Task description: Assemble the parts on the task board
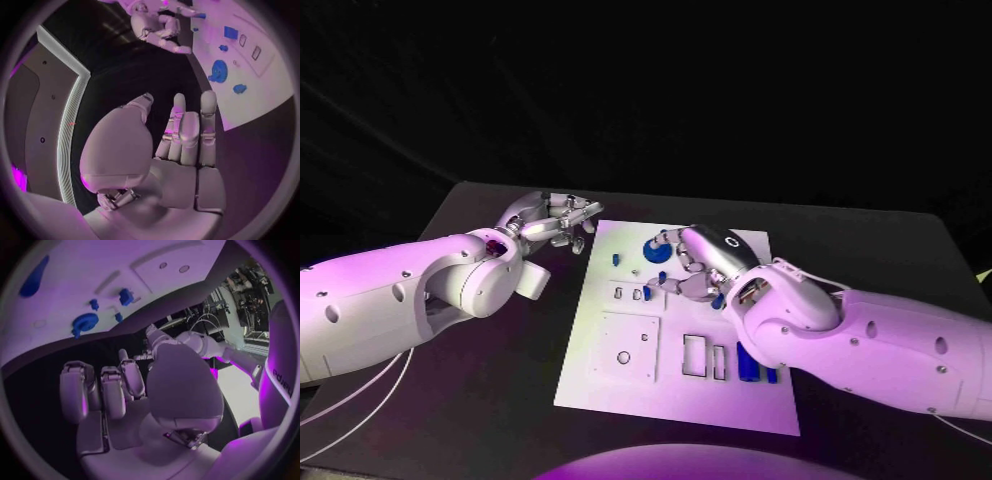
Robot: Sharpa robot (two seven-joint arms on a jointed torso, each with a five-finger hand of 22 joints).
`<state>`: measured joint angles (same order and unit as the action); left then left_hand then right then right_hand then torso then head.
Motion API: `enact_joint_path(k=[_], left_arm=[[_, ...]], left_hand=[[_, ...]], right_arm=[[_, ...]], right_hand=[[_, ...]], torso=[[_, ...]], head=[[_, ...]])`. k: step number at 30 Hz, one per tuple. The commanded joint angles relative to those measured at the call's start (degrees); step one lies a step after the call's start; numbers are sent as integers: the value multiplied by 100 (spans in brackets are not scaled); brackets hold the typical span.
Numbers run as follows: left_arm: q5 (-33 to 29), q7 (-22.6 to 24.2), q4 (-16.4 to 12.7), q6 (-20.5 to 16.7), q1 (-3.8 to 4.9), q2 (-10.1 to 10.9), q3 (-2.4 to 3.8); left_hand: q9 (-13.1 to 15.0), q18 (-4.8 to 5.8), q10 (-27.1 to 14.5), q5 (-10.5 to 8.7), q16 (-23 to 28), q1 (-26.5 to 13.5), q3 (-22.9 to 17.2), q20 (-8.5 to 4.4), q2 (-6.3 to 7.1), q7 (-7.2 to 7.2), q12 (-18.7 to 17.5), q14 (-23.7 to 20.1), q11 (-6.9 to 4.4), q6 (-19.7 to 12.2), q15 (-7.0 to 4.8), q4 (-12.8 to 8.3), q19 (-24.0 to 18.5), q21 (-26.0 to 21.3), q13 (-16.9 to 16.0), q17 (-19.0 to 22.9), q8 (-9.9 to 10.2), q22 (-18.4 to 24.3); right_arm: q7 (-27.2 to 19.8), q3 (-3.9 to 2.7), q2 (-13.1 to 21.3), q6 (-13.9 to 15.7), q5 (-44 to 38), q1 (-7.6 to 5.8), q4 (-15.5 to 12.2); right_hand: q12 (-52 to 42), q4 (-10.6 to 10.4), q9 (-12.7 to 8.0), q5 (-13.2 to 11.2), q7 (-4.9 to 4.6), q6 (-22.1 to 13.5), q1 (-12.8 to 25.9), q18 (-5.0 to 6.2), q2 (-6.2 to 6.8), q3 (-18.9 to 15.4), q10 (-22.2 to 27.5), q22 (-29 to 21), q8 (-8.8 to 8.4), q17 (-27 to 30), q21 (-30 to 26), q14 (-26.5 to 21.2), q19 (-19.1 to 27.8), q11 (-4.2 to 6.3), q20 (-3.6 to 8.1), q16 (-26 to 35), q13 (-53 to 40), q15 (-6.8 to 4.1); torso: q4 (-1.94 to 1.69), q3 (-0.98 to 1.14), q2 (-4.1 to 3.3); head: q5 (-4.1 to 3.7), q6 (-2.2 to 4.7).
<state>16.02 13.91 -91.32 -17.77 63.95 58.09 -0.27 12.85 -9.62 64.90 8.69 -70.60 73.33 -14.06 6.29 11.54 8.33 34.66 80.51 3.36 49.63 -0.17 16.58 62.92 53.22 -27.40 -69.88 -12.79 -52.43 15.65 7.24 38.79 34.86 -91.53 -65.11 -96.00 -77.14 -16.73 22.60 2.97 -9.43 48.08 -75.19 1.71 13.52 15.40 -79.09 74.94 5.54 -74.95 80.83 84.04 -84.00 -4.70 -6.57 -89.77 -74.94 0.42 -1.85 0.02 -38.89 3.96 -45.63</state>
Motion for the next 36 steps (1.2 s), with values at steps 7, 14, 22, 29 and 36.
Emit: enact_joint_path(k=[7, 14, 22, 29, 36], left_arm=[[1664, -1976, 80, 926, 260, -261, 7], [3327, -3215, 166, 1558, 479, -659, 2], [4102, -4179, 334, 2157, 648, -1119, -71], [4320, -4603, 529, 2366, 739, -1469, -158], [4208, -4799, 685, 2515, 808, -1721, -232]], left_hand=[[518, 230, 316, 597, -620, 84, 97, -150, -320, -196, 221, 363, -164, 272, -155, 3, 575, 877, -92, -482, -564, -870], [1549, 266, 396, 516, -670, -520, 626, -273, -437, -397, 568, 410, -302, 315, -281, 19, 721, 1045, -354, -476, -1402, -1123], [2473, 358, 417, 109, -970, -790, 1055, -325, -697, -467, 804, 546, -381, 119, -339, 37, 1014, 1379, -518, -780, -1989, -1527], [2717, 505, 603, 6, -1700, -790, 1393, -364, -894, -479, 1342, 853, -405, -26, -366, 33, 1500, 2008, -1015, -1675, -1928, -2170], [2741, 539, 805, 170, -1785, -733, 1550, -371, -972, -487, 1817, 885, -417, 23, -375, 32, 1602, 2160, -1560, -1788, -1802, -2339]], right_arm=[[-637, -29, 913, 45, 3337, -673, -87], [-507, -15, 1411, -131, 3961, -842, -64], [-443, -9, 1648, -170, 4080, -872, -103], [-374, -4, 1670, -208, 4084, -877, -103], [-325, 10, 1602, -253, 4078, -873, -57]], right_hand=[[190, 35, 345, 324, 249, 768, 67, 127, -118, 467, 184, 1054, 654, -1298, -384, 540, 54, 219, 142, 75, 83, -164], [273, 26, 566, 557, 272, 684, 267, 142, -54, 420, 250, 1029, 801, -1261, -478, 531, 82, 241, 176, 97, 185, -190], [333, 28, 625, 604, 266, 607, 311, 148, -47, 391, 303, 1018, 818, -1229, -518, 523, 96, 238, 178, 114, 251, -189], [377, 28, 655, 620, 258, 544, 333, 153, -41, 372, 341, 1010, 818, -1205, -547, 516, 106, 231, 176, 127, 298, -186], [381, 28, 668, 629, 254, 515, 342, 157, -38, 364, 345, 1003, 817, -1196, -571, 514, 116, 227, 175, 132, 304, -183]], torso=[[101, 13, 211], [97, 38, 277], [88, 63, 318], [58, 86, 333], [74, 99, 337]], head=[[82, 15], [124, -27], [154, -75], [152, -105], [140, -158]])
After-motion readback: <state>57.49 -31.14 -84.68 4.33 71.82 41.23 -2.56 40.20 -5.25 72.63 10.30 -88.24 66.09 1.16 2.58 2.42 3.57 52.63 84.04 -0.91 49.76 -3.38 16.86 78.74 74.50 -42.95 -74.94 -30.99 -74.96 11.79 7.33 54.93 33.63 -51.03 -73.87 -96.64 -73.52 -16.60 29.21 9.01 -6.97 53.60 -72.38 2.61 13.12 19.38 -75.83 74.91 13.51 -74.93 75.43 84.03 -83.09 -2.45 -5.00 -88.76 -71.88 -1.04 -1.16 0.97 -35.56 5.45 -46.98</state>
